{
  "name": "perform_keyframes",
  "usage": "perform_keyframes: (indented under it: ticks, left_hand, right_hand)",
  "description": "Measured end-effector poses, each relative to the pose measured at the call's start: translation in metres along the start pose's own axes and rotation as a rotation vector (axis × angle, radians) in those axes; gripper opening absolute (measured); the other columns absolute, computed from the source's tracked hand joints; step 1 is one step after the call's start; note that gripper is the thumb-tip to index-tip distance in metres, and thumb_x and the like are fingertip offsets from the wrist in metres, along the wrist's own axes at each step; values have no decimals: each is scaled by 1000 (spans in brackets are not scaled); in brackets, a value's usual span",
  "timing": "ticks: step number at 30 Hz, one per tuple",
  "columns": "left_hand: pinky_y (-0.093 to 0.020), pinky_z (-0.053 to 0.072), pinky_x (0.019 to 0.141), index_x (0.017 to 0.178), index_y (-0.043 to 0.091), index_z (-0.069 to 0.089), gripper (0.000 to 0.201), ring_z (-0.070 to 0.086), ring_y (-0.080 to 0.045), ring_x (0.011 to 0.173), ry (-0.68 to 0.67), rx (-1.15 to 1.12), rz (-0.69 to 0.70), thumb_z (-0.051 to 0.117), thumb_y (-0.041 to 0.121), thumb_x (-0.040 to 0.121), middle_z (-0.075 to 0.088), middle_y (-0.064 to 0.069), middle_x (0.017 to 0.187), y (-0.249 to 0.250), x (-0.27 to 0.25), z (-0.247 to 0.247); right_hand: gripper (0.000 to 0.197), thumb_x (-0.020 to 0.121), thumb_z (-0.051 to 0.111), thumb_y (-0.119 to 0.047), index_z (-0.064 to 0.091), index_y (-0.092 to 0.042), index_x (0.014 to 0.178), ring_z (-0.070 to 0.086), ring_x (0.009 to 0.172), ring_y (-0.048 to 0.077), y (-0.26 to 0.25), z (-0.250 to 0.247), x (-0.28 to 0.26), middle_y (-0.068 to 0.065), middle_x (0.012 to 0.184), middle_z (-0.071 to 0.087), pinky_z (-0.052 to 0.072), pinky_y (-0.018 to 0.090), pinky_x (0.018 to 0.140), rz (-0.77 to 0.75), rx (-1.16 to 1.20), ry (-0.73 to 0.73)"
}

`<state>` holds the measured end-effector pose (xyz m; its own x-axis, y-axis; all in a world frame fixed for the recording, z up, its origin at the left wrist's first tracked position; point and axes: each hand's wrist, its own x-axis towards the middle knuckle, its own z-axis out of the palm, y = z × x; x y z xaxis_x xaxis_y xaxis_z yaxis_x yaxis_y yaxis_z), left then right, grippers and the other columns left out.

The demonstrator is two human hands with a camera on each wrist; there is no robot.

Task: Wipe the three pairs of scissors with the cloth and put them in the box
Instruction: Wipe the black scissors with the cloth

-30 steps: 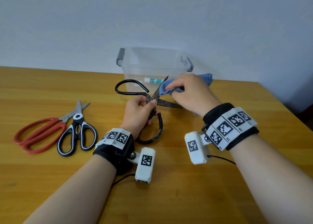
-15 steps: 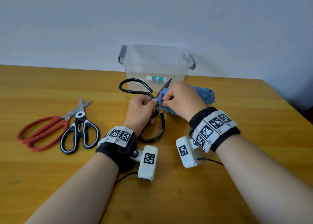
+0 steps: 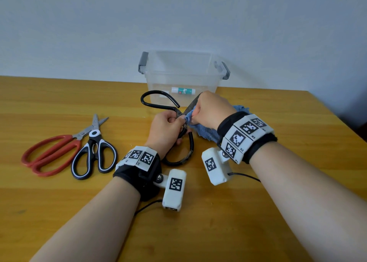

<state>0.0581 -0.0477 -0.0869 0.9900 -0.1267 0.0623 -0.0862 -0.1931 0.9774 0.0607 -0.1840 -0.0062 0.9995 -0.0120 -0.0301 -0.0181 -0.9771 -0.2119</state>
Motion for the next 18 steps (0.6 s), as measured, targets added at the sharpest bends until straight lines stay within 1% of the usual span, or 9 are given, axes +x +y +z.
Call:
perform_keyframes:
  ticks: [1,3,5,8,12,14,16,17,18]
  left_hand:
    - [-25,34,37,72,15,36,39,75,-24,63,-1,-3,4,60,14,102,37,-12,73,0,0,1]
    - [-26,35,38,71,15,34,40,70,-15,52,3,-15,6,60,12,102,38,-13,76,-1,1,2]
    - [-26,37,39,71,15,35,40,65,-12,47,2,-28,-2,61,12,102,39,-14,76,-1,1,2]
    - [-26,38,38,71,16,35,40,75,-23,63,11,-44,-22,62,15,101,40,-13,73,0,1,1]
    - [-26,37,37,73,15,36,39,78,-24,70,-1,-52,-33,63,14,101,40,-14,74,0,1,0]
    - [-26,37,38,75,15,36,37,79,-25,73,-5,-39,-22,64,16,101,41,-15,75,1,1,0]
    - [-26,36,37,74,16,35,39,79,-23,73,3,-41,-19,64,17,100,41,-14,74,1,-1,0]
    - [-24,36,36,74,16,35,40,79,-23,73,8,-52,-19,64,16,100,40,-13,73,3,-2,0]
    - [-23,35,35,75,15,35,39,79,-23,73,13,-73,-23,65,16,100,38,-13,72,4,-3,1]
  right_hand:
    - [25,84,76,-26,56,-12,81,45,53,17,2,-1,-1,-1,60,47,36,28,53,12,14,-15]
    - [30,85,76,-28,52,-13,76,47,51,15,6,-1,-1,0,59,48,36,26,52,41,21,-38]
    - [32,86,75,-28,49,-13,74,49,51,15,10,0,-2,1,60,50,35,26,49,76,21,-64]
    - [25,86,76,-28,59,-10,83,53,53,17,20,0,-4,3,65,56,41,26,51,122,45,-94]
    - [35,86,79,-29,54,-10,71,54,55,19,40,-1,-13,4,62,56,41,28,54,194,-3,-120]
    - [33,86,79,-27,55,-9,71,54,57,21,45,-1,-16,5,63,55,39,29,55,218,-33,-112]
    - [19,90,71,-20,65,-4,80,53,62,23,48,-3,-18,5,68,56,35,29,54,218,-43,-72]
    - [16,93,64,-16,71,-2,87,51,63,23,49,-5,-18,6,71,56,34,29,53,211,-25,-32]
    - [21,95,57,-13,73,-1,92,51,63,23,49,-7,-19,7,73,58,34,29,54,203,6,19]
